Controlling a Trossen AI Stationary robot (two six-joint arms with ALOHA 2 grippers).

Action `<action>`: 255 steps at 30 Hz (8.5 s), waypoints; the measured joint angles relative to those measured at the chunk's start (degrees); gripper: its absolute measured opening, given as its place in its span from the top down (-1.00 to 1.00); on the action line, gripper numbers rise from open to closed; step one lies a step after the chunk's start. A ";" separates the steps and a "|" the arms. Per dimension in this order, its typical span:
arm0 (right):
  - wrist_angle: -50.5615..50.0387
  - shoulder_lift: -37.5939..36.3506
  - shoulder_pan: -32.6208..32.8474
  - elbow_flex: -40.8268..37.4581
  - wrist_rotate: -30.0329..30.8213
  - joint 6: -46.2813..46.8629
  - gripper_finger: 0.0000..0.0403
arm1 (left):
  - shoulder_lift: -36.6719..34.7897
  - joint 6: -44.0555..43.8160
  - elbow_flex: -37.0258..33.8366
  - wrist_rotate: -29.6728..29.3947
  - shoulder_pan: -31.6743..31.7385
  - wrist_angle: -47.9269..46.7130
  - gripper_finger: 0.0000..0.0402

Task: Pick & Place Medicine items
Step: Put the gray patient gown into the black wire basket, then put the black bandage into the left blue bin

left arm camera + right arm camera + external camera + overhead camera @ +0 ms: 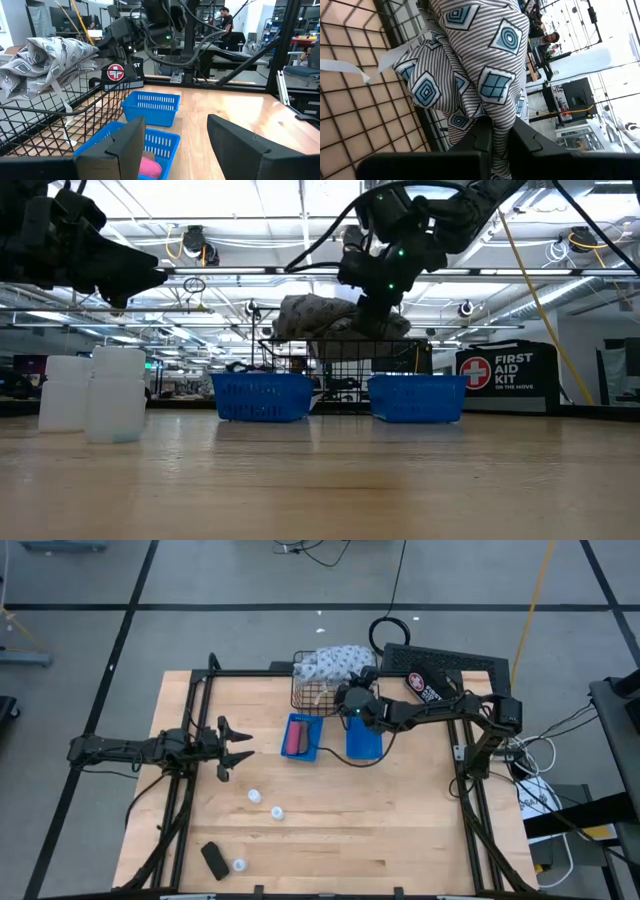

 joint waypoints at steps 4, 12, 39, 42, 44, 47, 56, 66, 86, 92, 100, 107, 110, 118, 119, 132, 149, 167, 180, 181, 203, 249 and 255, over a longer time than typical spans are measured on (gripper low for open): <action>-0.07 0.00 -0.06 -0.02 -0.05 0.00 0.91 | 0.00 0.00 0.00 0.00 0.00 0.00 -0.11; 0.15 1.86 -0.25 -0.08 -1.15 0.92 0.92 | 0.00 0.00 0.00 0.00 0.00 -0.03 -0.11; 1.01 3.93 -1.11 -0.09 -1.93 1.17 0.91 | 0.00 0.00 0.00 -0.02 0.00 -0.04 -0.11; 0.96 3.93 -1.09 -0.09 0.63 1.50 0.91 | 0.00 0.00 0.00 -0.02 0.00 -0.01 -0.11; 0.97 3.93 -1.09 -0.09 0.43 1.70 0.91 | 0.00 0.00 0.00 -0.02 0.00 0.00 -0.11; 0.75 3.93 -1.09 -0.09 0.41 2.08 0.91 | 0.00 0.00 0.00 -0.02 0.00 0.00 -0.11; -0.04 3.93 -1.09 -0.09 1.85 3.26 0.91 | 0.00 0.00 0.00 -0.02 0.00 0.00 -0.11; -0.85 3.93 -1.09 -0.09 1.80 4.72 0.90 | 0.00 0.00 0.00 -0.02 0.00 0.00 -0.11; -1.22 3.93 -1.13 -0.09 -4.31 11.06 0.70 | 0.00 0.00 0.00 -0.02 0.00 0.00 -0.11; -1.05 3.93 -1.15 -0.05 -3.83 10.65 0.44 | 0.00 0.00 0.00 -0.02 0.00 0.00 -0.11; -1.51 3.89 -1.29 -0.04 -4.01 10.58 0.24 | 0.00 0.00 0.00 -0.02 0.00 0.00 -0.11; -1.67 2.45 0.00 -0.04 -4.51 13.94 0.25 | 0.00 0.00 0.00 -0.02 0.00 0.01 -0.11; -1.64 0.34 0.78 -0.02 -6.73 15.66 0.25 | 0.00 0.00 0.00 -0.01 0.00 0.00 -0.11; -1.21 -6.33 3.00 -0.02 -8.74 18.04 0.27 | 0.00 0.00 0.00 0.00 0.00 0.04 -0.11; -1.59 -7.17 3.37 -0.02 -8.73 18.05 0.28 | 0.00 0.00 0.00 -0.02 0.00 0.04 -0.11; -2.03 -13.14 11.38 -0.04 -8.65 18.02 0.29 | 0.00 0.00 0.00 -0.01 0.00 0.02 -0.11; -7.58 -14.28 21.60 -0.11 -20.56 23.67 0.30 | 0.00 0.00 0.00 -0.02 0.00 0.02 -0.11; 5.32 -47.63 28.45 -31.56 -37.32 30.35 0.53 | 0.00 0.00 0.02 0.02 0.00 -0.08 -0.11; 25.95 -59.06 32.79 -50.68 -37.31 28.54 0.45 | 0.00 0.00 0.02 0.03 0.00 0.11 -0.11; 26.12 -59.06 32.79 -51.07 -37.27 28.53 0.45 | 0.00 0.00 0.02 0.02 0.00 0.11 -0.11; 24.10 -59.10 32.74 -51.28 -37.01 29.44 0.44 | 0.26 -33.04 0.71 6.78 -0.19 7.37 -0.11; 20.38 -59.09 24.61 -51.28 -37.27 26.86 0.48 | 71.43 -139.92 28.85 12.21 -59.69 -12.76 -0.11; 20.76 -59.08 23.59 -51.28 -37.32 26.82 0.48 | 71.43 -135.49 28.99 9.30 -58.23 -18.61 -0.11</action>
